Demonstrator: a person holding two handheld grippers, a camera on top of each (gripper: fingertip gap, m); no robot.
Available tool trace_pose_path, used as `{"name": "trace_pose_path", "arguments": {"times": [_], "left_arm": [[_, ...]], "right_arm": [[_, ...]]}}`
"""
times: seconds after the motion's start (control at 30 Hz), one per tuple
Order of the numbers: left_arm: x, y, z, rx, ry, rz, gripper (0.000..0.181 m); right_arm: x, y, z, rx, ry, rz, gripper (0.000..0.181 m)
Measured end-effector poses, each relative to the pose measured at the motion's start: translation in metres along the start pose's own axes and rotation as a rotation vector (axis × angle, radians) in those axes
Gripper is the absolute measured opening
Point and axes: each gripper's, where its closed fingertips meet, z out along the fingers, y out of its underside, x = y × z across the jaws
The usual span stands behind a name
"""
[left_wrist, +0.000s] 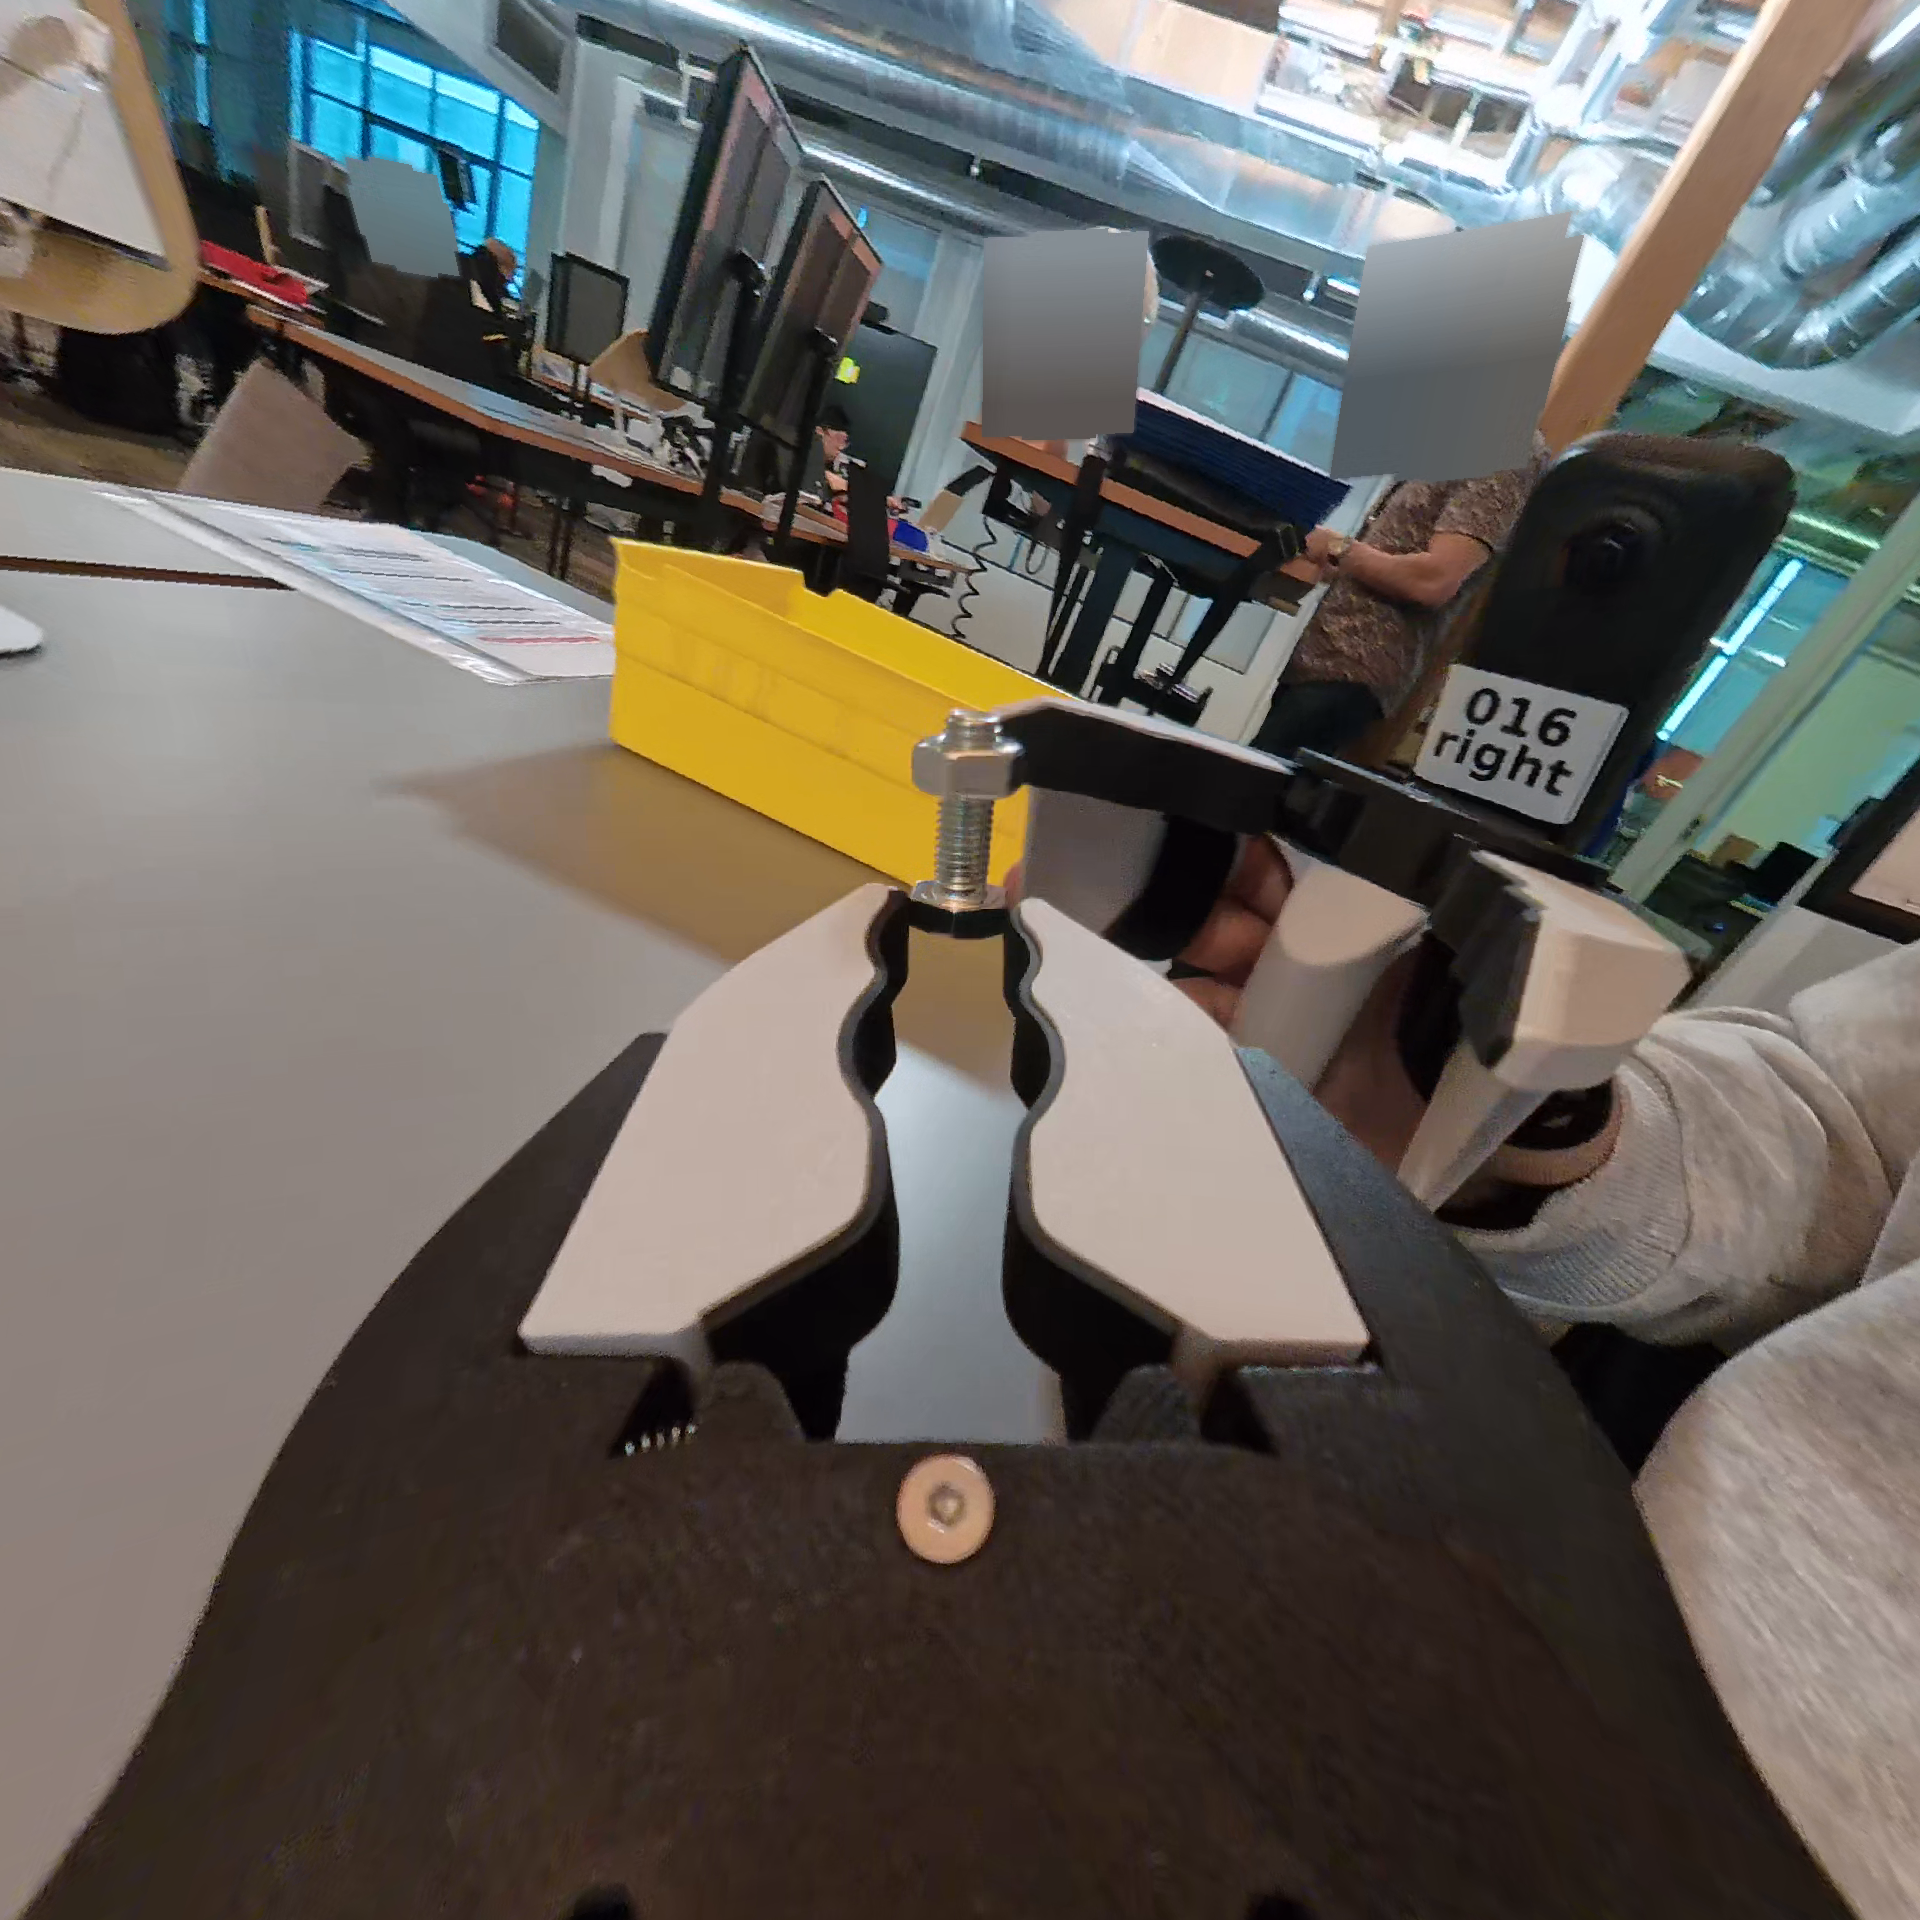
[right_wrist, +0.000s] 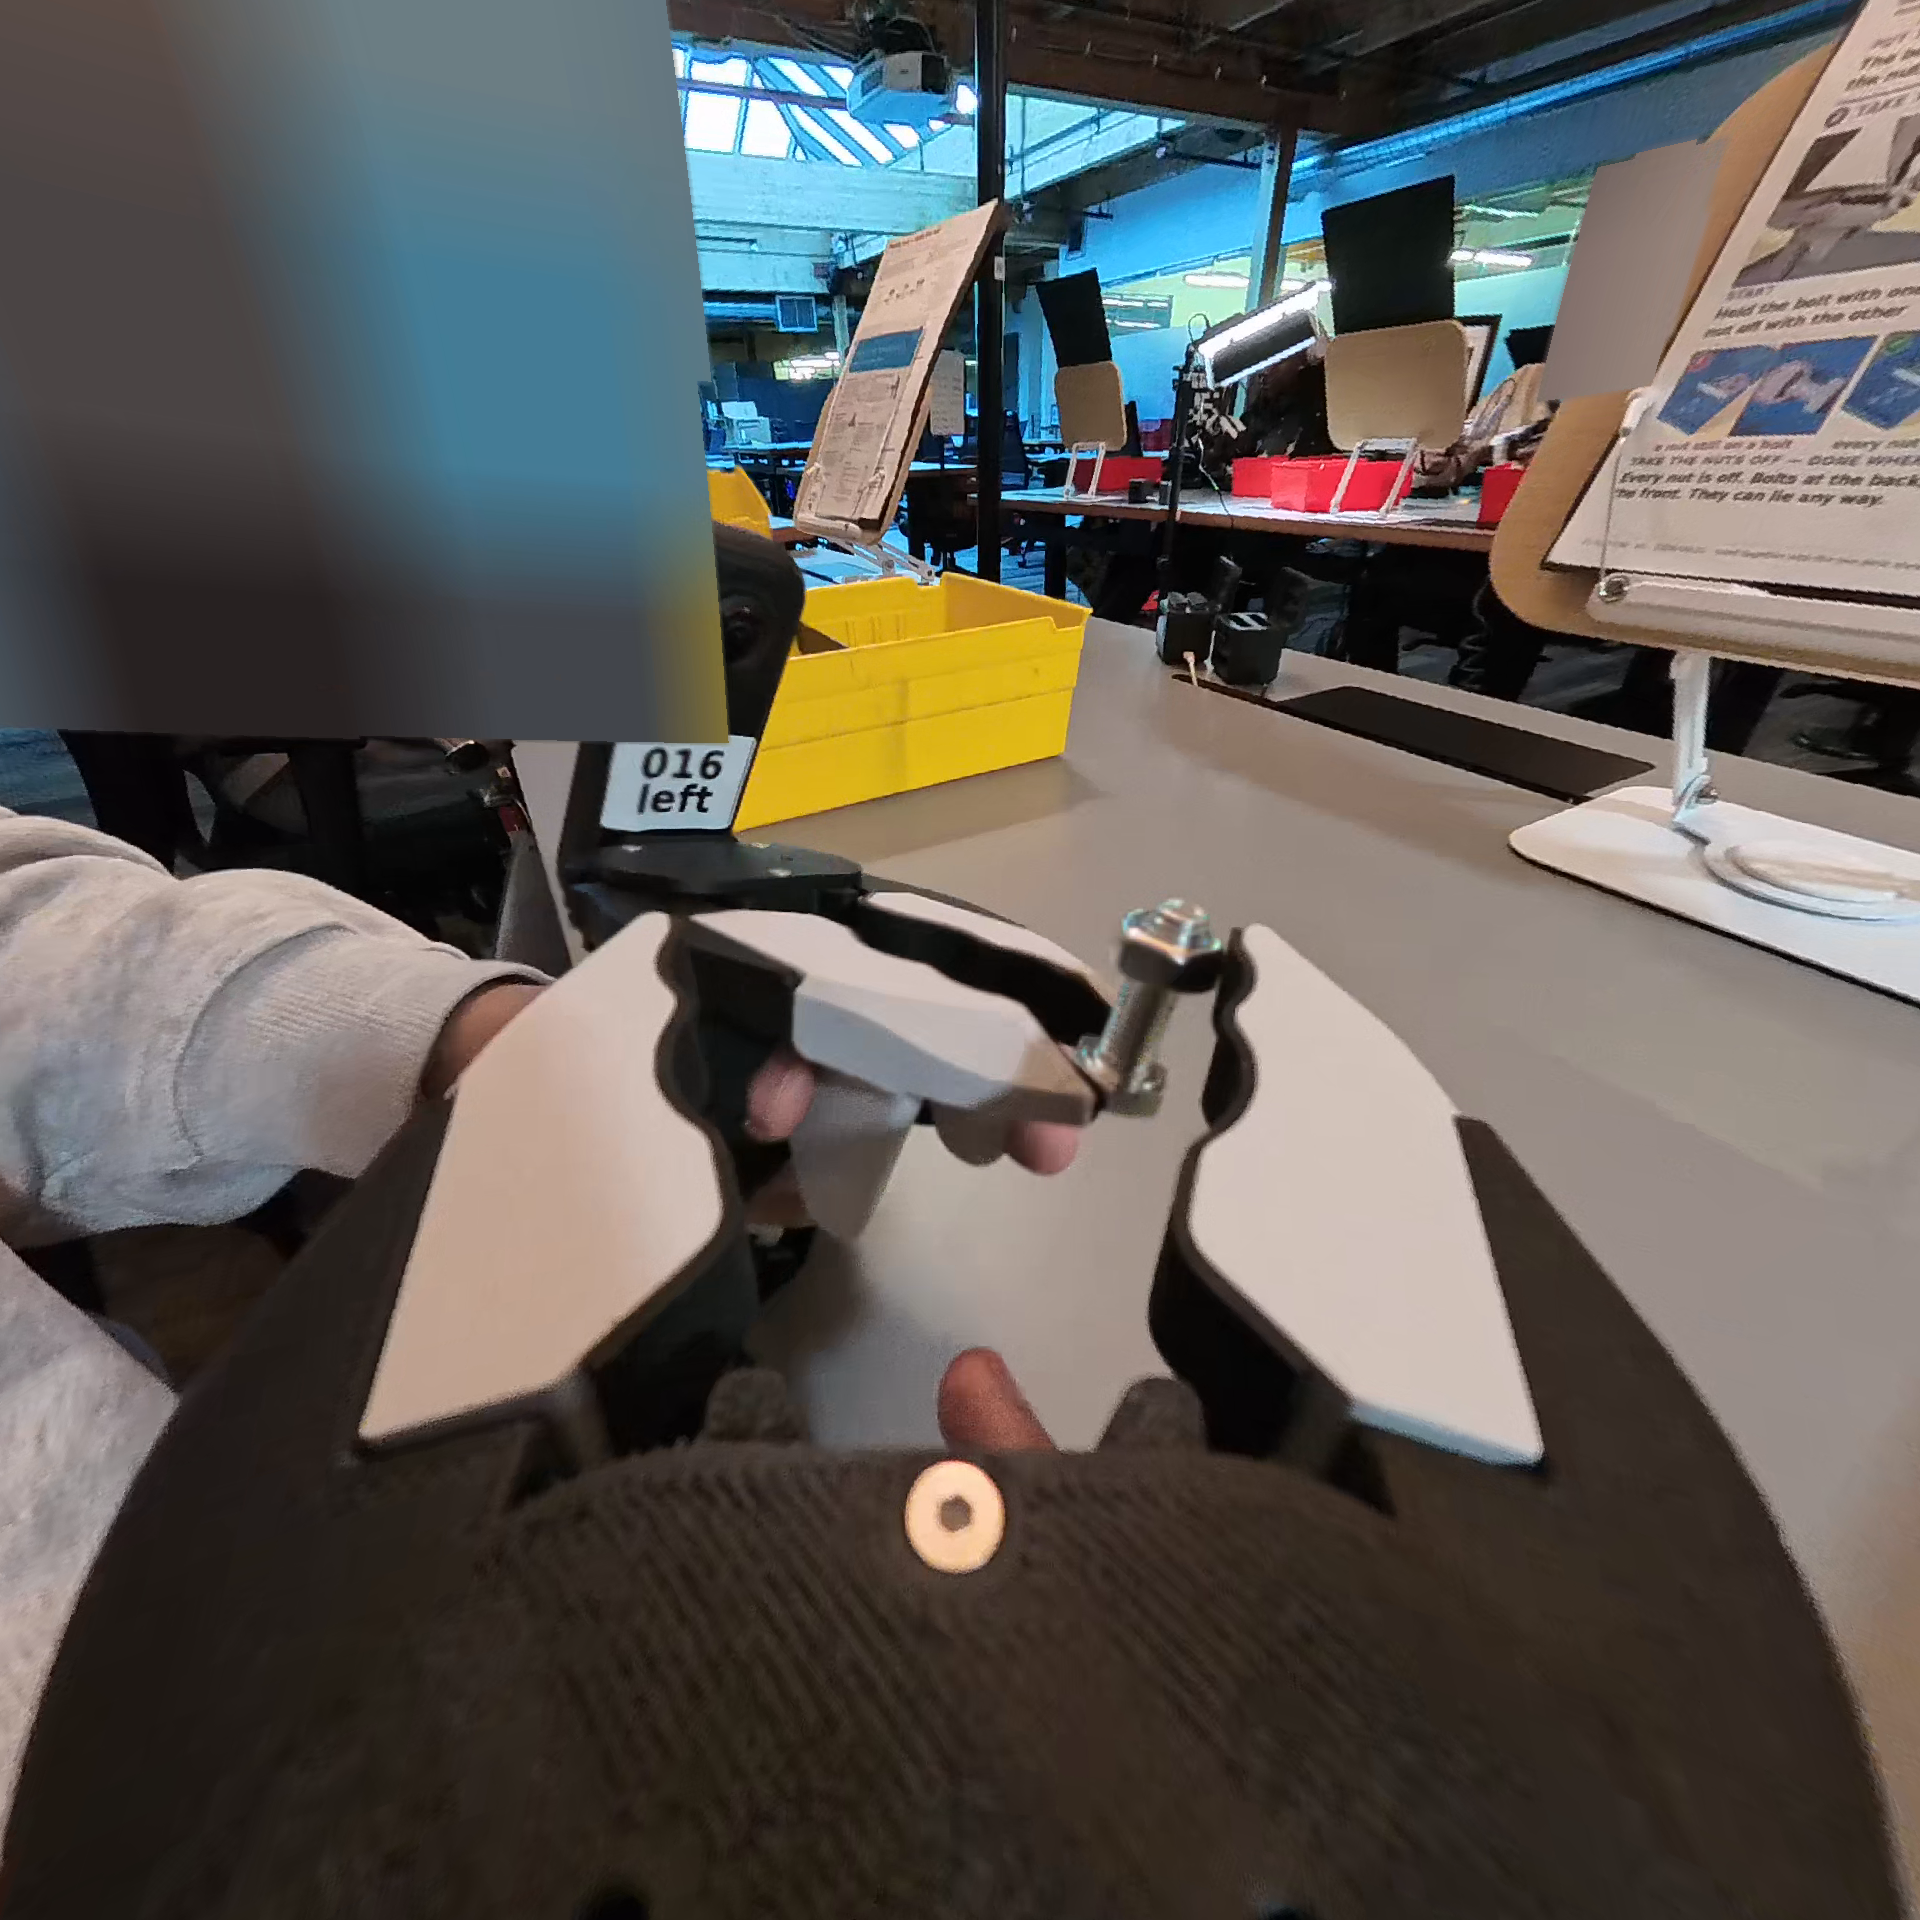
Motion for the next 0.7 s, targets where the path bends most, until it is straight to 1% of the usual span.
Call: {"name": "trace_pose_path", "arguments": {"times": [0.07, 0.17, 0.3, 0.4, 0.53, 0.7], "left_arm": [[-0.005, -0.003, -0.002, 0.011, -0.018, -0.001, 0.018], [-0.005, -0.004, -0.003, 0.017, -0.016, -0.001, 0.018], [0.002, -0.001, 0.0, 0.002, 0.005, 0.021, 0.019], [0.007, 0.001, 0.001, -0.013, 0.017, 0.053, 0.018], [0.013, 0.004, 0.003, -0.026, 0.039, 0.08, 0.018], [0.017, 0.005, 0.004, -0.034, 0.056, 0.097, 0.018]], "right_arm": [[0.0, -0.004, -0.002, 0.016, -0.009, 0.012, 0.092], [0.002, -0.01, -0.007, 0.043, -0.014, 0.021, 0.074], [0.008, -0.011, -0.01, 0.05, 0.01, 0.026, 0.074], [0.011, -0.009, -0.01, 0.04, 0.025, 0.031, 0.068], [0.016, -0.005, -0.011, 0.024, 0.04, 0.045, 0.068], [0.021, -0.005, -0.013, 0.028, 0.053, 0.058, 0.063]]}}
